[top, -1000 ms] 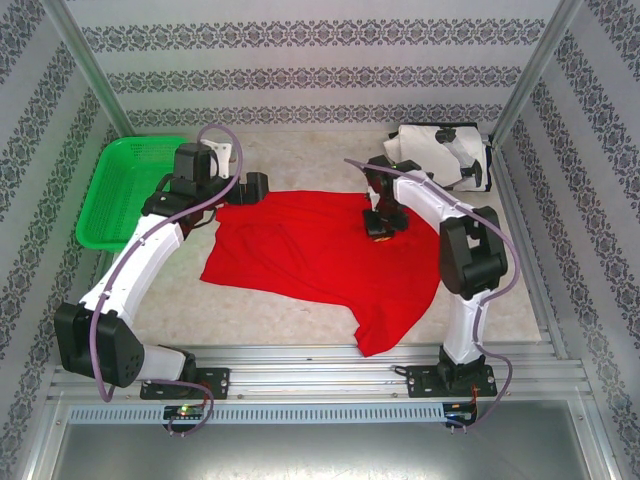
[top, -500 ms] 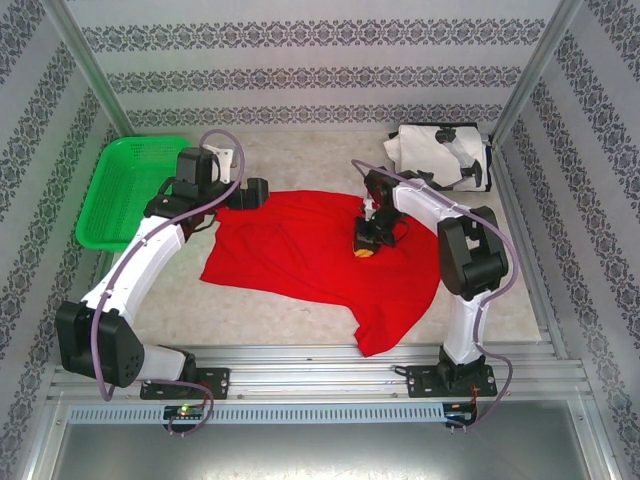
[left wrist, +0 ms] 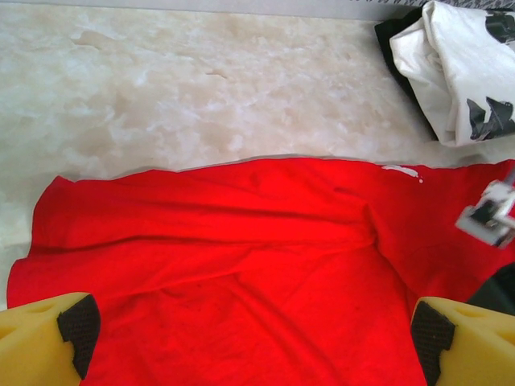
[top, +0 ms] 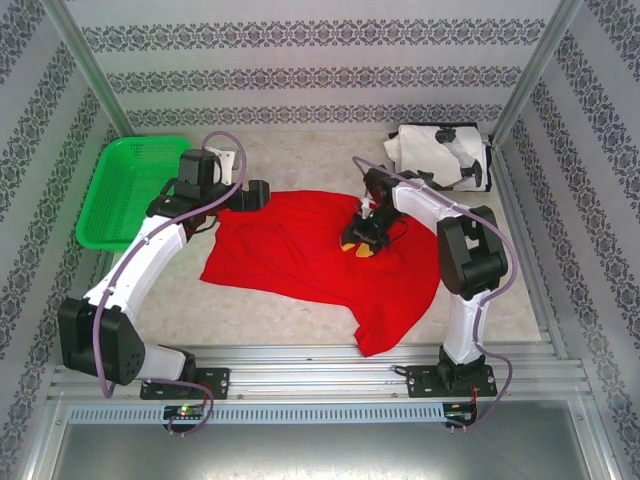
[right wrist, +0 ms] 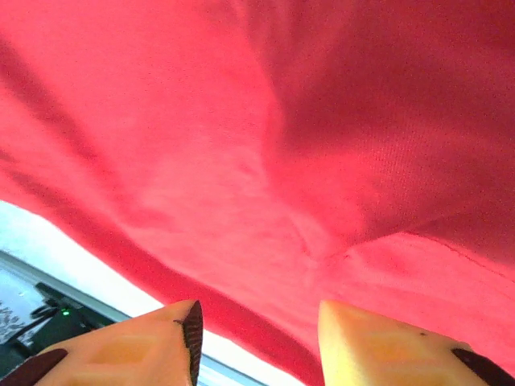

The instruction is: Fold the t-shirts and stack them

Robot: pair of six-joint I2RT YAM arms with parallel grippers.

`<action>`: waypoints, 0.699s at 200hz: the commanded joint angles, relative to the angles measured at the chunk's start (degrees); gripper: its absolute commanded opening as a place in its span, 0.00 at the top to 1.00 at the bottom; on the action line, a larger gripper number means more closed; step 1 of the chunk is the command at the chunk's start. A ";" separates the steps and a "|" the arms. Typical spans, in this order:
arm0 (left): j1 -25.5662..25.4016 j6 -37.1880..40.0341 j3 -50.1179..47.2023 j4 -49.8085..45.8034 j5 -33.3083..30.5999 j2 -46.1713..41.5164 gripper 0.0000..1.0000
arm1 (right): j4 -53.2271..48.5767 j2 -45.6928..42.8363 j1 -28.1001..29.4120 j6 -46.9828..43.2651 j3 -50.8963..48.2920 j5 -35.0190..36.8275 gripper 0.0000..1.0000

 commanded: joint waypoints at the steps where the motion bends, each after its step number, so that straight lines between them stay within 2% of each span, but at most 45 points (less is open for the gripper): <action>1: -3.28 1.41 1.63 0.75 -0.30 3.25 0.00 | -1.06 -6.77 -3.21 0.97 0.92 -0.71 0.56; 24: -6.20 2.05 4.85 -0.64 -0.65 7.73 0.00 | -3.33 -11.00 -8.07 2.48 -4.27 4.87 0.57; 38: -6.92 0.70 5.54 1.50 1.37 9.95 0.00 | -3.54 -12.82 -10.63 2.93 -8.56 8.26 0.58; 55: -7.24 -0.72 6.98 4.00 4.56 13.49 0.00 | 0.20 -13.99 -12.85 4.48 -14.30 8.98 0.58; 90: -8.44 0.35 12.82 4.58 6.08 21.15 0.00 | 8.12 -11.51 -13.93 7.09 -19.73 8.89 0.61; 140: -8.85 0.91 16.44 6.74 6.66 27.57 0.00 | 10.19 -11.43 -15.48 8.94 -21.55 12.84 0.64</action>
